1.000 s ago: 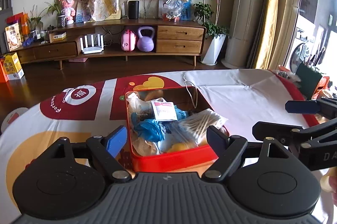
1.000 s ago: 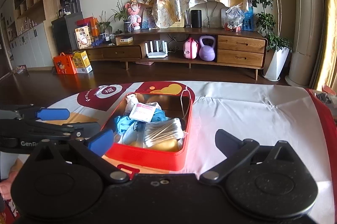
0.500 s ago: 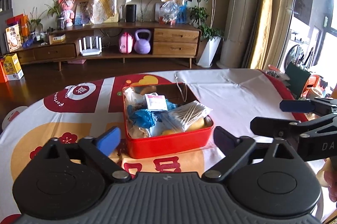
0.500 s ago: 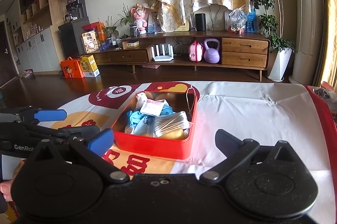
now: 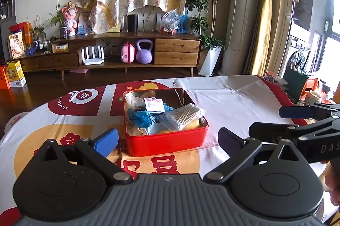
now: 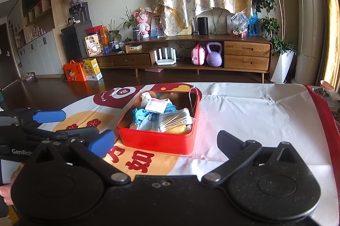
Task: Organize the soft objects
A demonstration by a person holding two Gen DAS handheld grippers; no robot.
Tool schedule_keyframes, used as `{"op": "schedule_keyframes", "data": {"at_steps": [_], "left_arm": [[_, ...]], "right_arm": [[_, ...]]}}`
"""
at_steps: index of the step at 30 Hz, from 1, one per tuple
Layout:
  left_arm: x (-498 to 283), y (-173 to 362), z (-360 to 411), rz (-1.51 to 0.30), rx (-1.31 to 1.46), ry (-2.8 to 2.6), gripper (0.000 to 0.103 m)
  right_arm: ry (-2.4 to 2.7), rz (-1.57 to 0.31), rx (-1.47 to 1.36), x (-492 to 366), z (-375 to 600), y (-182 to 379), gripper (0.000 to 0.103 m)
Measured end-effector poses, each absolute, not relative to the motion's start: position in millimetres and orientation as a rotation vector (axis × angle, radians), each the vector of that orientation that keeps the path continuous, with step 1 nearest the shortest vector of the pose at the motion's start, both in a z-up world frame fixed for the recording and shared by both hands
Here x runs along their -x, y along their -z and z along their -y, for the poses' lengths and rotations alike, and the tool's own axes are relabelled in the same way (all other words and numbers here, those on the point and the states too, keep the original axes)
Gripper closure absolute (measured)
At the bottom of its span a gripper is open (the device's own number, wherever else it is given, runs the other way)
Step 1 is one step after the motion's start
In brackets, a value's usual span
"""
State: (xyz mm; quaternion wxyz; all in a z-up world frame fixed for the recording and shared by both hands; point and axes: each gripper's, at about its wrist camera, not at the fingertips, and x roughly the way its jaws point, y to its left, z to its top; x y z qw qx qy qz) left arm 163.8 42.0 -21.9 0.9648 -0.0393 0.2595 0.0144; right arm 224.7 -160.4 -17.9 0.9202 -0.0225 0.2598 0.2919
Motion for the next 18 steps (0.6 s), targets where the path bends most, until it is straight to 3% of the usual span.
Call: {"op": "schedule_keyframes", "data": {"at_steps": [18], "left_arm": [[-149.0, 21.2, -43.1, -0.518, 0.1, -0.029, 0.002]], "right_arm": [[-0.596, -0.546, 0.052, -218.9, 165.5, 23.2, 0.0]]}}
